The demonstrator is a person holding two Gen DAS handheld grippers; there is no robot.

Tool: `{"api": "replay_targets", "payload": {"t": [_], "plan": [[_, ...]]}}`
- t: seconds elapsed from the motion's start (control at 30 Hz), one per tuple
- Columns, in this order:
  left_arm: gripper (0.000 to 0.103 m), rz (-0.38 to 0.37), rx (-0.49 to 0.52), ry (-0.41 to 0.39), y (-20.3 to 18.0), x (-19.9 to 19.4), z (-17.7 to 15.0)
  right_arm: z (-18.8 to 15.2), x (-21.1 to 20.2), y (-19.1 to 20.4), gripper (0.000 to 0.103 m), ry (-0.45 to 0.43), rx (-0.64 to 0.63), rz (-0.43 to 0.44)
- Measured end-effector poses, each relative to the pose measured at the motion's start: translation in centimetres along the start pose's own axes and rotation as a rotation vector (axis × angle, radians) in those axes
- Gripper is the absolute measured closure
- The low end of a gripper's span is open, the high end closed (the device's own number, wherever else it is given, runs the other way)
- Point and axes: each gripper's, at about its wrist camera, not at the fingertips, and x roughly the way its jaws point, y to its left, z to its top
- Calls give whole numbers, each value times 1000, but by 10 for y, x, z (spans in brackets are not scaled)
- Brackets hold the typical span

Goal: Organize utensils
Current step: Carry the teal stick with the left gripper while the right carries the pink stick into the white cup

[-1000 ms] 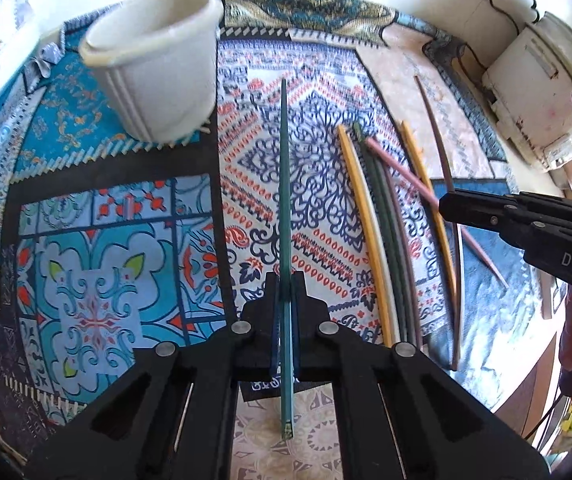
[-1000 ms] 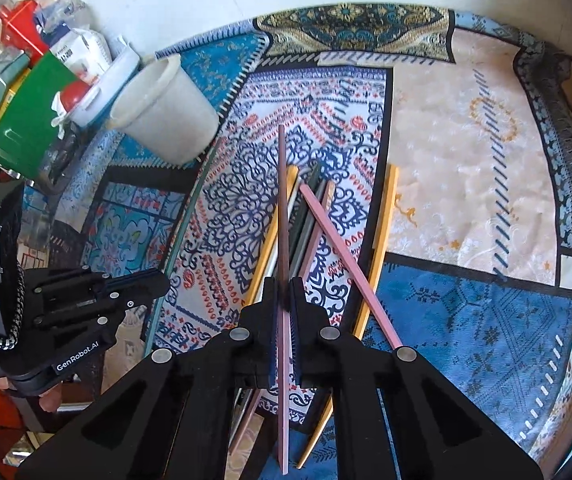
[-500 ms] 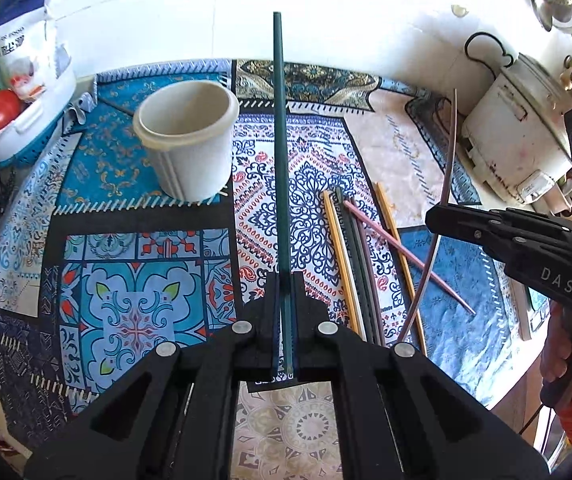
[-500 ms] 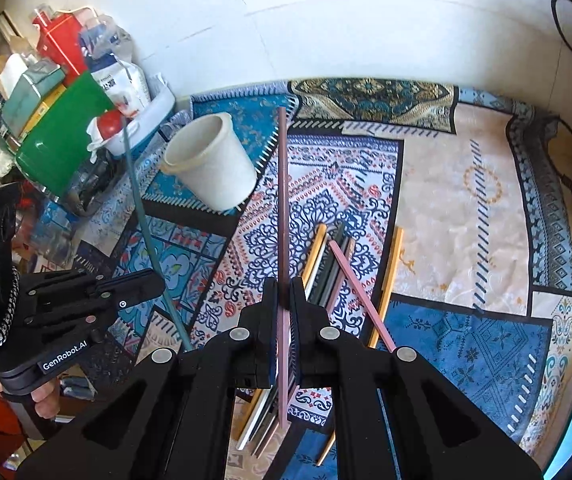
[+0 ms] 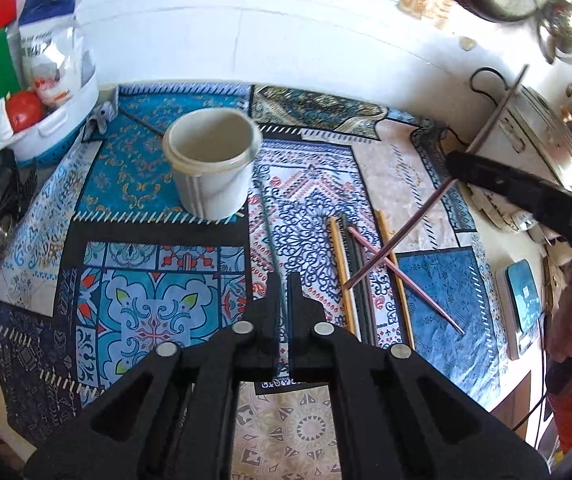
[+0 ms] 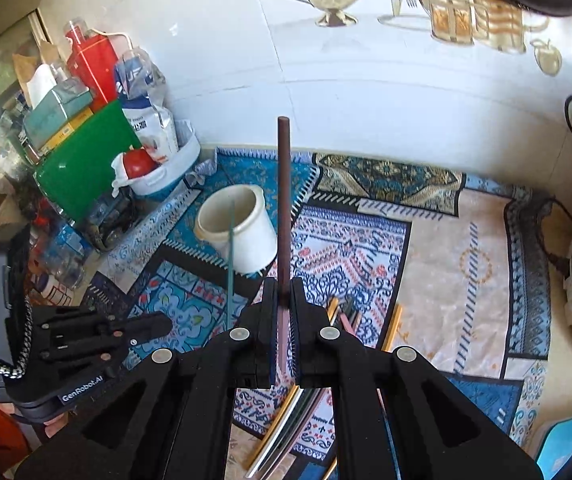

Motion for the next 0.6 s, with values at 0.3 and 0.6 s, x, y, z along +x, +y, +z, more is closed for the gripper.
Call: {"api": "replay_targets", "payload": {"t": [0.3, 0.6], "plan": [[78, -29, -41, 163, 6, 66, 13, 20, -2, -17, 98, -39, -1, -5], [78, 68, 36, 254, -7, 134, 24, 32, 4, -40, 98, -41, 14, -16]]}}
